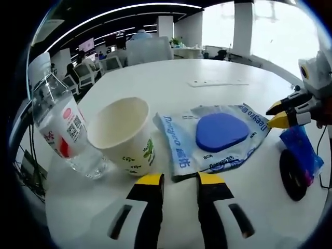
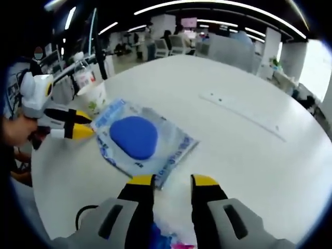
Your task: Arrange the tabletop items into an orderly group along one side of the table until the central work area is clear of visible clutter.
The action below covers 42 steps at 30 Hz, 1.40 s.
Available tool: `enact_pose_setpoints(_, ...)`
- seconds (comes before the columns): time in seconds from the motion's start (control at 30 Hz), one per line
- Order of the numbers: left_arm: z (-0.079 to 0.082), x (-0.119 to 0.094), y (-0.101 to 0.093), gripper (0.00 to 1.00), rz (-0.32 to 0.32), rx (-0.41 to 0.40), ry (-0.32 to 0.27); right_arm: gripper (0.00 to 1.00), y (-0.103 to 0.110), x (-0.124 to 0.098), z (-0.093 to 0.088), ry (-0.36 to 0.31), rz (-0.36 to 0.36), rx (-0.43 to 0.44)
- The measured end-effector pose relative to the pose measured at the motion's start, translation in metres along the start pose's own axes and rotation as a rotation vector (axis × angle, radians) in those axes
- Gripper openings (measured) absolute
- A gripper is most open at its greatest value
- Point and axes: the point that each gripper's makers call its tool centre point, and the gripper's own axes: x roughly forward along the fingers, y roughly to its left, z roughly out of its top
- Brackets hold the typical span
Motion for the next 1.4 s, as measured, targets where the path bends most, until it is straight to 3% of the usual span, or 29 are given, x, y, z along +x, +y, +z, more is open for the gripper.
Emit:
enact_pose_setpoints(0.27,0.002,-0.007,-0.002,0.27,0.010,-0.001,-0.008,0.34,-0.003,-0.006,0.009,-0.043,0.001,-0.012)
enact_pose_setpoints(0.57,0.008,-0.017,-0.012,0.30,-0.003,0.017,-0.034,0.37,-0.006,-0.020,0.018,-0.081,-0.011,-0.040)
enact_pose_setpoints(0.87,0.012,-0.027,-0.029,0.39,-0.035,0.013,-0.032,0.39,-0.006,-0.035,0.025,-0.099,-0.007,-0.047)
enact_pose_setpoints(1.1,0.020,-0.036,-0.045,0.45,-0.059,0.033,-0.037,0.43,-0.008,-0.049,0.034,-0.124,0.006,-0.065)
enact_pose_setpoints(1.4,0.039,-0.055,-0.061,0.44,-0.073,0.068,-0.070,0.45,-0.010,-0.073,0.042,-0.139,0.022,-0.050)
